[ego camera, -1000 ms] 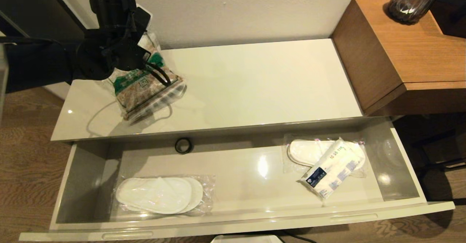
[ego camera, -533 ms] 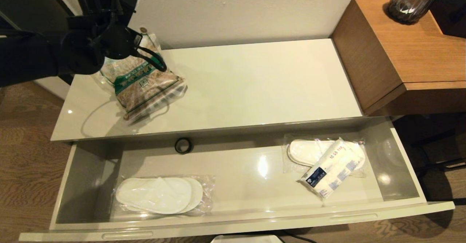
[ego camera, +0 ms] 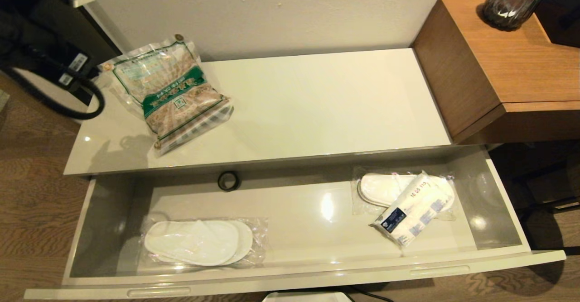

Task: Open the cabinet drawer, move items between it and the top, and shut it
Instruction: Place the solid drinks on the table, then open the drawer

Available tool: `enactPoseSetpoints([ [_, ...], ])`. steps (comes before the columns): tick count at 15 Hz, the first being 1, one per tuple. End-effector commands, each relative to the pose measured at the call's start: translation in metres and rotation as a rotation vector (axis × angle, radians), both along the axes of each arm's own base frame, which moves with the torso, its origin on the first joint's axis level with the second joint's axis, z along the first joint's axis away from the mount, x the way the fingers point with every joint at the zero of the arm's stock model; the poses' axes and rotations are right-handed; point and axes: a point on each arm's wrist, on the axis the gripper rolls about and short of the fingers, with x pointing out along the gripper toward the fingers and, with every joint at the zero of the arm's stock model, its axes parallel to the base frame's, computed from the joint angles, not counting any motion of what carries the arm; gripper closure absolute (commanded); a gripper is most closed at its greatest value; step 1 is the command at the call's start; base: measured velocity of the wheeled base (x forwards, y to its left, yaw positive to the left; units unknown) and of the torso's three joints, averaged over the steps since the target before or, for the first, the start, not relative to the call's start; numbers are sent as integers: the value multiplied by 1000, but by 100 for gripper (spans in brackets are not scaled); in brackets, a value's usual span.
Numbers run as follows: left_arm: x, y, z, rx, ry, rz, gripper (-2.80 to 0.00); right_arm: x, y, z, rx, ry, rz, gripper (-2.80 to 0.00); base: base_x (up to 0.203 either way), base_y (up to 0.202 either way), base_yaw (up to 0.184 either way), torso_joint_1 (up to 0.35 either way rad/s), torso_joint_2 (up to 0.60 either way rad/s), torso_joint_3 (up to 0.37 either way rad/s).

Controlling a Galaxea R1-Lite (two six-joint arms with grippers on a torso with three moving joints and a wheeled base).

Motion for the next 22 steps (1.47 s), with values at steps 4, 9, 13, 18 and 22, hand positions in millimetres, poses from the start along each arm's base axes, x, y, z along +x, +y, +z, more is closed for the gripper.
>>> enactPoseSetpoints([
  [4,-97,14,-5,-279,237,-61,-280,0,0,0,0,0,-1,0,0,0,0,0,0,0],
  [9,-161,21,-14,-491,387,7,-280,0,0,0,0,2,-1,0,0,0,0,0,0,0],
  [13,-200,26,-10,-806,270,130,-280,0,0,0,0,2,-1,0,0,0,0,0,0,0],
  [18,-286,35,-45,-922,212,66,-280,0,0,0,0,1,-1,0,0,0,0,0,0,0],
  [22,-343,38,-132,-856,217,93,-280,0,0,0,0,0,0,0,0,0,0,0,0,0],
])
